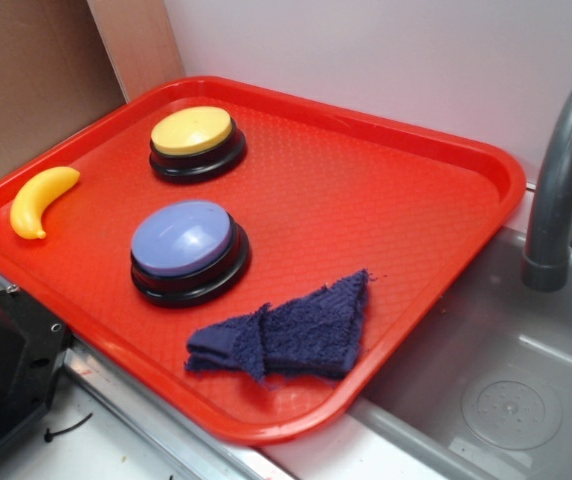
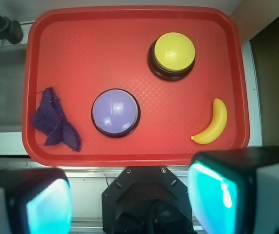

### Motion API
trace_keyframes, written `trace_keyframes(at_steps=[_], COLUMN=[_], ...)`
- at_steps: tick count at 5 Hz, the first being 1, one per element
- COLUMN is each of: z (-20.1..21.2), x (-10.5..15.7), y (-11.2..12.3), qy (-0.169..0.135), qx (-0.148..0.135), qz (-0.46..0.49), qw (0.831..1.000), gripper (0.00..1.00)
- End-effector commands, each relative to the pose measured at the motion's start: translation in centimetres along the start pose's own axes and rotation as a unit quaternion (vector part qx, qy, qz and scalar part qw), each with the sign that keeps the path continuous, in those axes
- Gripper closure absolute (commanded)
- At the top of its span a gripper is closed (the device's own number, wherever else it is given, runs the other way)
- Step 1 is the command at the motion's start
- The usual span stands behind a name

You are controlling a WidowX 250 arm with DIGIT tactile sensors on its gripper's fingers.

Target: Push the purple button.

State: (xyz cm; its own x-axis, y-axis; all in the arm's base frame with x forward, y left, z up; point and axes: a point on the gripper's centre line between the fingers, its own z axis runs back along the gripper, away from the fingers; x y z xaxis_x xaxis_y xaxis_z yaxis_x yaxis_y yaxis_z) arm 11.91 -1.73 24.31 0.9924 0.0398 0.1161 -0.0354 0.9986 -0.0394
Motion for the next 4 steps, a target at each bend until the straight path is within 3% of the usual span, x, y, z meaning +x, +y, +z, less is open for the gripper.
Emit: trace_keyframes(at_steps=[1, 2, 3, 4], z=[0.0, -5.3, -7.7, -12.2], x=[0.0, 4.4, 6.2, 7.5], y=[0.0, -1.2, -2.8, -4.6], qy=[0.0, 0.012, 0.01, -0.017], qx=[0.0, 0.015, 0.027, 0.011], qz=[0.0, -0.123, -0.182, -0.258], qw=[1.0, 0.992, 0.983, 0.966], gripper=[0.0, 0.0, 0.0, 0.0])
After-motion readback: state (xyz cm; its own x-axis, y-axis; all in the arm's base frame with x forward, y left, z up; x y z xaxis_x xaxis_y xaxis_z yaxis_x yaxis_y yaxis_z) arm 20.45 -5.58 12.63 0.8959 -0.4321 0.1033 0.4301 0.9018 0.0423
